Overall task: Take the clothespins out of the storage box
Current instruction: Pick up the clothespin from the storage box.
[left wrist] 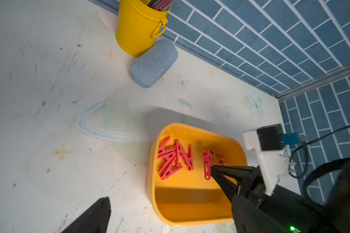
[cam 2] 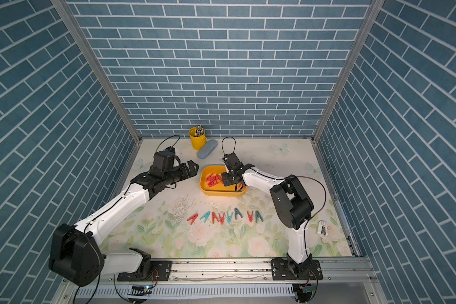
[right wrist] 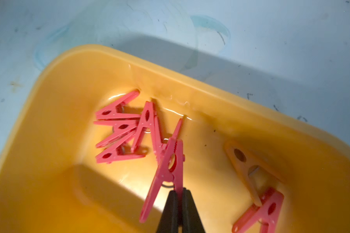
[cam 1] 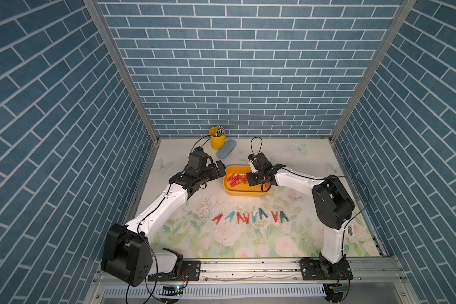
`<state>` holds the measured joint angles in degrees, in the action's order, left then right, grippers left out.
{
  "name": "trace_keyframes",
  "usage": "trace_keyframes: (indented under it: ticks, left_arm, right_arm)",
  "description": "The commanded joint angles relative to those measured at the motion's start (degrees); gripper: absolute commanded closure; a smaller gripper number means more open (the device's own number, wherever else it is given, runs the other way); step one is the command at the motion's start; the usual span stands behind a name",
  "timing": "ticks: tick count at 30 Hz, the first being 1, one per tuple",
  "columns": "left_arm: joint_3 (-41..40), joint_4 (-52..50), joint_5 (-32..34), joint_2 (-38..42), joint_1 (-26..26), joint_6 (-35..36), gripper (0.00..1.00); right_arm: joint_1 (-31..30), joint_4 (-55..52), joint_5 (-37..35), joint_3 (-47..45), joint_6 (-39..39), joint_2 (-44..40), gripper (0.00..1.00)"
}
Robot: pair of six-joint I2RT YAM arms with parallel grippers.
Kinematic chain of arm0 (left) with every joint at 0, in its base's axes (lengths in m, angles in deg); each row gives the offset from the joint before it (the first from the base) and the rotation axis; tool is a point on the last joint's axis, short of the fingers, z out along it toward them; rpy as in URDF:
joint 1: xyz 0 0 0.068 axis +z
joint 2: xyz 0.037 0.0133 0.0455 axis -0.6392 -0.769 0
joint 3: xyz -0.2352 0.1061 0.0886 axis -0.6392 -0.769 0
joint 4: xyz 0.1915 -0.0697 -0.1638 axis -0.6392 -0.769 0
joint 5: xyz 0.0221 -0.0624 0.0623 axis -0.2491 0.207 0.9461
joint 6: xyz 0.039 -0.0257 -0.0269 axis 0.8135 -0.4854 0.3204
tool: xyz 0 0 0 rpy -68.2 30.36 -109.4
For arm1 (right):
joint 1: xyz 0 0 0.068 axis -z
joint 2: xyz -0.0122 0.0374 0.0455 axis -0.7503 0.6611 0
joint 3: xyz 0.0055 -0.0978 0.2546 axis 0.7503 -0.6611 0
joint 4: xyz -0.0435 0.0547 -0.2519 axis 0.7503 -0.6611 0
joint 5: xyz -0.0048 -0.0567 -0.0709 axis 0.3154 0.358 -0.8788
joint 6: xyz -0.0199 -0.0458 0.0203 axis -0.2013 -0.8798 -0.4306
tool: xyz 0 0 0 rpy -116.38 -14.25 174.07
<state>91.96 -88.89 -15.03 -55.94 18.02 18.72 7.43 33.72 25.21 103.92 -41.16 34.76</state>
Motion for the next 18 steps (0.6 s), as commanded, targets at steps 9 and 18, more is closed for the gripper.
trace_keyframes:
  ticks: [9, 18]
  left_arm:
    - [-3.7, -1.2, -5.4, 4.3, 0.3, 2.9, 0.00]
    - [-6.5, -1.1, -8.5, 7.3, -0.4, 3.8, 0.00]
  right_arm:
    - [-5.7, -1.2, -3.5, -14.7, 12.6, -16.5, 1.00]
    - [-13.5, -2.6, -7.6, -28.1, 23.3, -27.9, 1.00]
